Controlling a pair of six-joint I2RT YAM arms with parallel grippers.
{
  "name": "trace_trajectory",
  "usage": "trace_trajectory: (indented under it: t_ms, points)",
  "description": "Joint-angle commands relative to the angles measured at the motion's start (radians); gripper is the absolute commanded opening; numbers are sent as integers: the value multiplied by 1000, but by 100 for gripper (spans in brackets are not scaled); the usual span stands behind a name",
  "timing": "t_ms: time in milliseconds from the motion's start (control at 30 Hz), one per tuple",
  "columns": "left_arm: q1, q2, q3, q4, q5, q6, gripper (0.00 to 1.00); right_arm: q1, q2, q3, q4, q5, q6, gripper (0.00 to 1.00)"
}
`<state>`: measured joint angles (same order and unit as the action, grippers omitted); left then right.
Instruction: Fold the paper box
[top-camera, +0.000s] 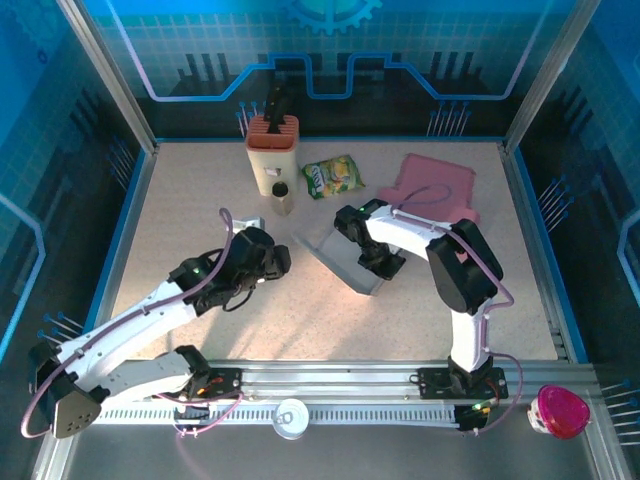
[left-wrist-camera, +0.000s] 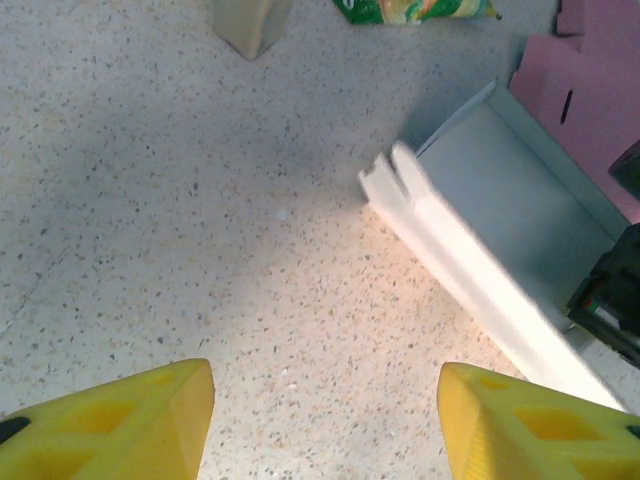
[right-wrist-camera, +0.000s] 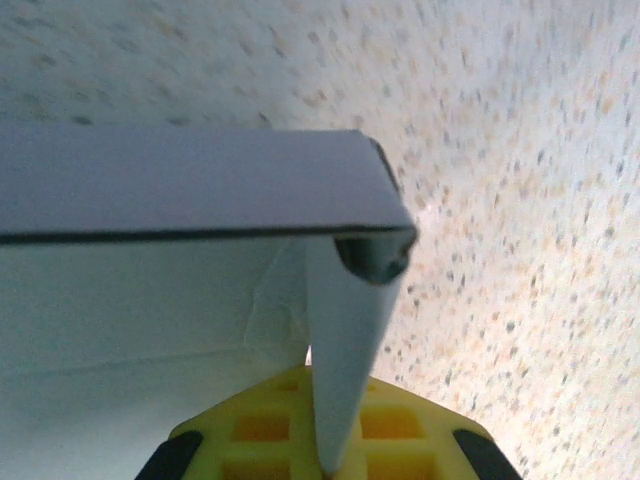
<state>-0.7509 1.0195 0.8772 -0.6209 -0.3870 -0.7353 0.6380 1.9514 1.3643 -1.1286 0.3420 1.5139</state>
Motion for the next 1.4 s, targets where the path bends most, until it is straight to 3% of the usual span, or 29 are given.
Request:
trace_trajectory:
  t_ms: [0,200,433,533,667,733,867,1000,1100,1233,1300,1367]
  points:
    - [-21,-11,-38,-56,-3,-22,60,-17,-32,-69,5,-154,139,0]
    - [-39,-18,-112,4,23,-48,57,-38,-21,-71,6,-240,214,0]
    - [-92,66,-206,197,89,-89,56,-49,-48,-192,145,-359,291,0]
    - [-117,138,-261,358,134,-128,56,-34,-101,-244,211,-366,316,29]
    - [-158,227,-255,444,101,-145,55,-13,-207,-290,248,-336,321,58]
    - [-165,249,-249,459,86,-147,55,1,-281,-301,241,-293,304,69]
    - [-169,249,-245,486,68,-140,55,19,-452,-345,237,-179,240,78]
    - [-169,235,-237,490,47,-117,56,14,-608,-416,314,-78,71,84]
    - [-169,225,-227,487,32,-102,56,0,-695,-454,422,-46,-181,83]
    - [-169,198,-231,507,28,-79,56,35,-788,-470,666,-147,-641,71]
    - [-169,190,-234,525,35,-64,57,55,-803,-441,695,-234,-756,68]
    - [-169,188,-233,541,45,-52,57,90,-787,-376,654,-241,-837,68]
